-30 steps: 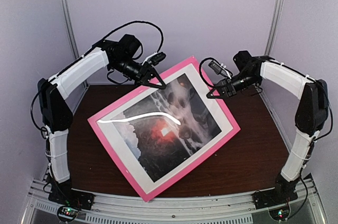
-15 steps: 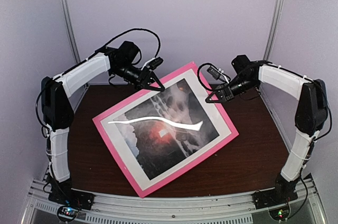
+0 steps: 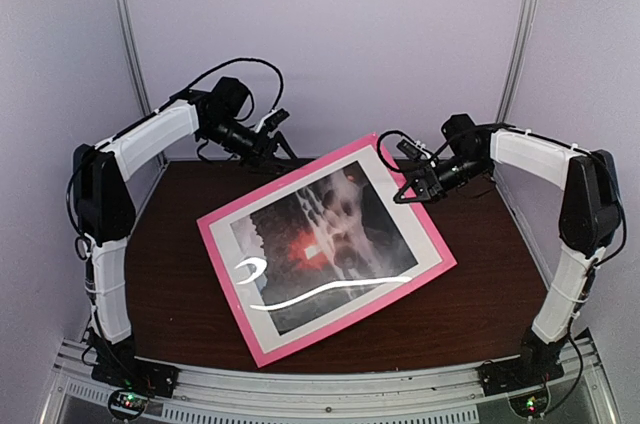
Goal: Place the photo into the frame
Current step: Pass from the left arm to the right, then place the photo frame at the center of the board.
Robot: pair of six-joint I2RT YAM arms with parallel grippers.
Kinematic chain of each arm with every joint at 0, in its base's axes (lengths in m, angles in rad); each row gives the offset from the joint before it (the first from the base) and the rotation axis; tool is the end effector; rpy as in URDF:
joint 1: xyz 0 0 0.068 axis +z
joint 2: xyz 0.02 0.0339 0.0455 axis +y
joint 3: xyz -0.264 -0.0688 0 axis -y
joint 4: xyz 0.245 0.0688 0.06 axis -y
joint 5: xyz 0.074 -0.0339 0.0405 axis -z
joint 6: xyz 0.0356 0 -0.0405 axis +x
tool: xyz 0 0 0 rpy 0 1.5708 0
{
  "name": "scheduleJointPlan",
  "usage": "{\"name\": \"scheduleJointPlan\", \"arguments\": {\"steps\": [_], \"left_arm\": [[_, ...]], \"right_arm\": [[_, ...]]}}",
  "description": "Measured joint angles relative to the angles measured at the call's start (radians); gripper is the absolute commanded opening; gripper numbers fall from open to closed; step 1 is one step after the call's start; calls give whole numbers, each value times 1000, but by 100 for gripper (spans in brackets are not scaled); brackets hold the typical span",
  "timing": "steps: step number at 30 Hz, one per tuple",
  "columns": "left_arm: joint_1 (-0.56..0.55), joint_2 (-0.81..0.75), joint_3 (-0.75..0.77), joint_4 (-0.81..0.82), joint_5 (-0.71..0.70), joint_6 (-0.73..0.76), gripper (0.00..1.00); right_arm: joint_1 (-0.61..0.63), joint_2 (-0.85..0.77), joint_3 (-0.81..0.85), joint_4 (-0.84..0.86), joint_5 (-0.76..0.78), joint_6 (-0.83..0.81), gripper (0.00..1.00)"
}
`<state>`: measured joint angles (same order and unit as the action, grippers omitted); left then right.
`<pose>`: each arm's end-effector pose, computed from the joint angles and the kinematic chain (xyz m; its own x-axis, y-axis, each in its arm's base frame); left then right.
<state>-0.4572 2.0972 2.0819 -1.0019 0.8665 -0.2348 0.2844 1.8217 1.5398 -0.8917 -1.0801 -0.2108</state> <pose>0.3914 -0.2228 0.3154 -0.8925 0.2712 -0.3605 0.4501 0.4804 -0.7528 0.3489 0.1347 0.2750 -0.7693 -0.3276 -0.5485 -0.6347 0.2945 0.7144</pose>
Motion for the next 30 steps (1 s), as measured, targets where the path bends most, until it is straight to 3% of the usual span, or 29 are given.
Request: {"name": "scheduleJointPlan", "arguments": {"steps": [5, 13, 27, 30], "left_arm": [[76, -50, -94, 50, -202, -66, 88], [112, -193, -178, 83, -516, -89, 93], [106, -375, -562, 201, -605, -138, 94], [106, -400, -650, 233, -606, -160, 94]], "right_arm": [[-40, 0, -60, 8, 28, 104, 0], [-89, 24, -107, 85, 38, 276, 0], [-140, 126, -219, 383, 71, 526, 0], [-145, 132, -255, 451, 72, 566, 5]]}}
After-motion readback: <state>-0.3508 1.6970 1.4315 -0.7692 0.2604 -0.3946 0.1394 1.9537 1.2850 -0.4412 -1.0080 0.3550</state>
